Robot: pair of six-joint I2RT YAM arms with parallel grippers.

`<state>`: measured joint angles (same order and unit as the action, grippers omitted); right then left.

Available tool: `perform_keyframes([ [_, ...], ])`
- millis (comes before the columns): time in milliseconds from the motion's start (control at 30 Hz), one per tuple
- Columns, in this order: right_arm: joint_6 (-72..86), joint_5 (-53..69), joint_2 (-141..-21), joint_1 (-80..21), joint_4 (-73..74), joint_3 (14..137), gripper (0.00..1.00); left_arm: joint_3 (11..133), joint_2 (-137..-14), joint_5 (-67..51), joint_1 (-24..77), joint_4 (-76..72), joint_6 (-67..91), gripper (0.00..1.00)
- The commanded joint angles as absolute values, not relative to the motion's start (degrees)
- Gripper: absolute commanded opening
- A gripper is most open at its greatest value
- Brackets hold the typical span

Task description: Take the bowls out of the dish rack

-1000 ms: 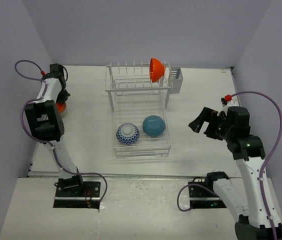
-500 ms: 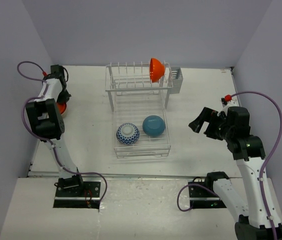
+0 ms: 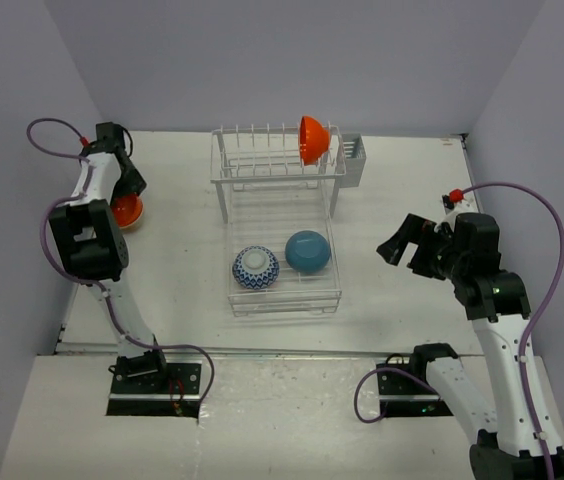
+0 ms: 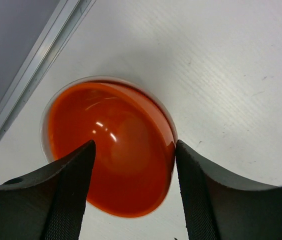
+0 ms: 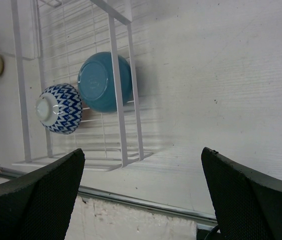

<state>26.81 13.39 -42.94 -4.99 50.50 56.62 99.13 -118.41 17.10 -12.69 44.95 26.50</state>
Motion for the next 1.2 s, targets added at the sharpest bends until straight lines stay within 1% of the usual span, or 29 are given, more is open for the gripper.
perform_keyframes([
  [0,26.6,15.4,-42.2,-5.4,48.5,56.3,0.99,103.1,-113.6,15.4,-12.3,45.0,28.8,0.66],
  [300,26.8,15.5,-41.9,-5.4,48.3,55.9,0.99,107.1,-112.1,14.9,-12.0,46.8,29.1,0.67],
  [367,26.7,15.4,-41.9,-5.4,48.3,55.9,0.99,110.1,-112.1,12.6,-12.0,48.3,29.1,0.67],
  [400,26.7,15.5,-42.0,-5.4,48.3,55.9,0.99,110.7,-110.9,9.7,-11.9,48.0,29.0,0.67],
  [433,26.6,15.5,-42.0,-5.4,48.3,55.9,0.99,110.7,-109.8,-0.2,-11.3,43.9,28.7,0.68],
  [500,26.5,15.4,-42.1,-5.4,48.3,55.6,0.99,107.7,-105.7,-14.8,-10.6,35.8,29.7,0.73],
  [533,26.6,15.4,-42.1,-5.4,48.3,55.5,0.99,107.1,-104.6,-24.4,-8.4,28.5,33.1,0.75],
  [600,26.7,15.6,-42.3,-5.4,48.1,55.6,0.99,106.8,-103.4,-34.0,-4.3,20.1,39.7,0.77],
  [667,26.6,15.4,-42.3,-5.4,48.5,56.2,0.99,106.2,-102.4,-37.3,-1.8,15.6,43.8,0.79],
  [700,26.5,14.9,-42.0,-5.4,48.6,56.4,0.99,103.8,-102.0,-40.0,0.0,10.3,47.9,0.8],
  [767,26.3,14.4,-41.8,-5.4,49.4,56.9,0.99,102.5,-101.0,-42.0,3.3,5.7,51.0,0.81],
  [900,25.9,13.6,-41.1,-5.4,50.1,57.0,0.99,102.4,-101.4,-43.9,7.9,3.4,52.1,0.84],
  [1000,26.1,13.7,-41.0,-5.4,50.0,56.4,0.99,102.6,-102.4,-44.9,11.4,3.4,51.5,0.84],
  [1167,26.1,13.3,-40.7,-5.4,50.3,56.3,0.99,104.4,-103.2,-44.2,13.2,6.5,49.7,0.84],
])
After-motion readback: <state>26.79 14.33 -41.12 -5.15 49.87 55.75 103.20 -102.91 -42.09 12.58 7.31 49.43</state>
